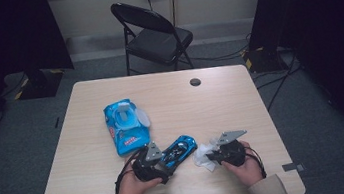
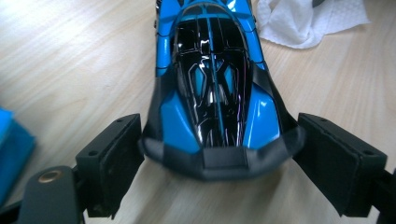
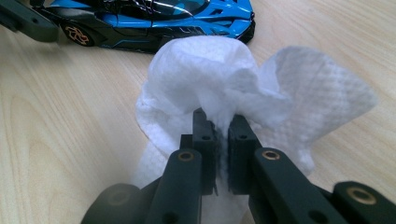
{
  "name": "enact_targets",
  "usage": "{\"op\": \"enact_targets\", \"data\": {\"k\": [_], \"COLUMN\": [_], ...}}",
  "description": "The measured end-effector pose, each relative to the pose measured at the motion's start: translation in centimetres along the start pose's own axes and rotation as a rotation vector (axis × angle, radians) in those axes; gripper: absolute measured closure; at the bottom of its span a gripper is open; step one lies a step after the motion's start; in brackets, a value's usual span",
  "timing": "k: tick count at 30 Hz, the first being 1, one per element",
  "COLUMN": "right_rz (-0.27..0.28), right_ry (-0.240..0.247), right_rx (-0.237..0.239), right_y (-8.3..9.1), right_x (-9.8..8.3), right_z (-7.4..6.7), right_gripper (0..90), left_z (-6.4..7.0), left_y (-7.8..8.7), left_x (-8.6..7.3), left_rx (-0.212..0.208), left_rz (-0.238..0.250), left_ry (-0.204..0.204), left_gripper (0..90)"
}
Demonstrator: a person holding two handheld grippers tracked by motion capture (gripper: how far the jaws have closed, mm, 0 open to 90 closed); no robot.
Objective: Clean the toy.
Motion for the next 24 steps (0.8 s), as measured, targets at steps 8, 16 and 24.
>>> {"op": "enact_targets", "data": {"k": [8, 16, 24], "right_rz": [0.001, 0.001, 0.003], "right_ry": [-0.008, -0.022, -0.004], "right_rx": [-0.003, -0.011, -0.013], "right_y": [0.00, 0.00, 0.17], "right_x": [-0.01, 0.00, 0.49], "right_z": [0.01, -0.03, -0.63], "right_gripper": [85.3, 85.4, 86.2], "left_z": [0.18, -0.03, -0.17], "left_y": [-1.03, -0.75, -0.52], "left_x": [0.00, -0.09, -0.30], "left_rx": [0.015, 0.027, 0.019], "left_rz": [0.030, 0.038, 0.037], "left_ry": [0.014, 0.028, 0.027], "left_gripper": [17.2, 24.2, 24.3]}}
Point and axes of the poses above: each handheld gripper's, and its own axes: y roughly backward along the jaws, x roughly out of its top, z roughly to its right, the point moved 7 cm from there along -y, roughly forward along the jaws, and after that the axes turned 7 degrees about y, right-handed, at the moved point
